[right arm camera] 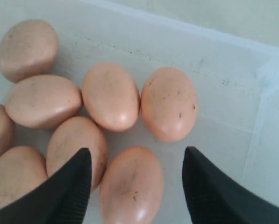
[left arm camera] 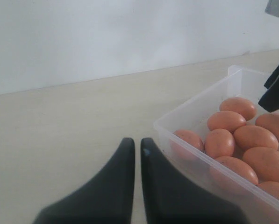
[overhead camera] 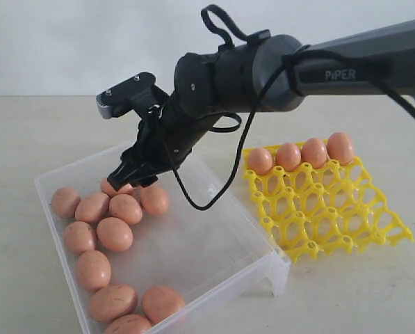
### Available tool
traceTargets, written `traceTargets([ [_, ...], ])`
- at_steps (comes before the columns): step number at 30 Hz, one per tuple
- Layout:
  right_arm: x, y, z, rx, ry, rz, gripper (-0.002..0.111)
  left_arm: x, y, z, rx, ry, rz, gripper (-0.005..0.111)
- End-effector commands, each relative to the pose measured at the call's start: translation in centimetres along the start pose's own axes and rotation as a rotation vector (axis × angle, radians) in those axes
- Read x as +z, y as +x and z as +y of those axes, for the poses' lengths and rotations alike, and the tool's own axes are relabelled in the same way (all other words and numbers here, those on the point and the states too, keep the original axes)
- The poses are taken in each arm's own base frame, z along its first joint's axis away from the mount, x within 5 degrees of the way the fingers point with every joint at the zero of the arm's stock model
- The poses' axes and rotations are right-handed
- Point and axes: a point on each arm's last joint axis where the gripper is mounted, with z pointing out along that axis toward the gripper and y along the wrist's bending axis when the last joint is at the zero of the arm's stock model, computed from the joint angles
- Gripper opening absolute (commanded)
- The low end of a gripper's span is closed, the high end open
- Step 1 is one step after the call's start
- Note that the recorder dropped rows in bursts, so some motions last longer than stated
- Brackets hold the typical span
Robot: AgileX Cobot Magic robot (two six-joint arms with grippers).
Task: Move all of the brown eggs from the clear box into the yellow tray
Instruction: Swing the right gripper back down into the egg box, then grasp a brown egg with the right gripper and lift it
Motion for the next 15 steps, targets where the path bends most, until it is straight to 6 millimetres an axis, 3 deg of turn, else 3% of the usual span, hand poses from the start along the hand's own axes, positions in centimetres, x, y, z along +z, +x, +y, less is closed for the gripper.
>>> traceTargets([
  [1,1.5,0.6,-0.5,0.017,0.011,0.012,0.050,0.0,0.0,0.0,-0.005,0.003,-0.009,0.004],
  [7,4.2,2.1,-0.7,0.044,0.014,0.048,0.050,0.0,0.0,0.0,-0.005,0.003,-0.009,0.004],
  [11,4.7,2.4,-0.8,0.058,0.016,0.054,0.050,0.0,0.0,0.0,-0.005,0.003,-0.009,0.004],
  [13,4.6,2.3,-0.8,0.058,0.018,0.046,0.044,0.0,0.0,0.0,-0.005,0.003,-0.009,0.004],
  [15,4.5,2.2,-0.8,0.057,0.018,0.044,0.030,0.0,0.0,0.0,-0.005,0.003,-0.009,0.004],
])
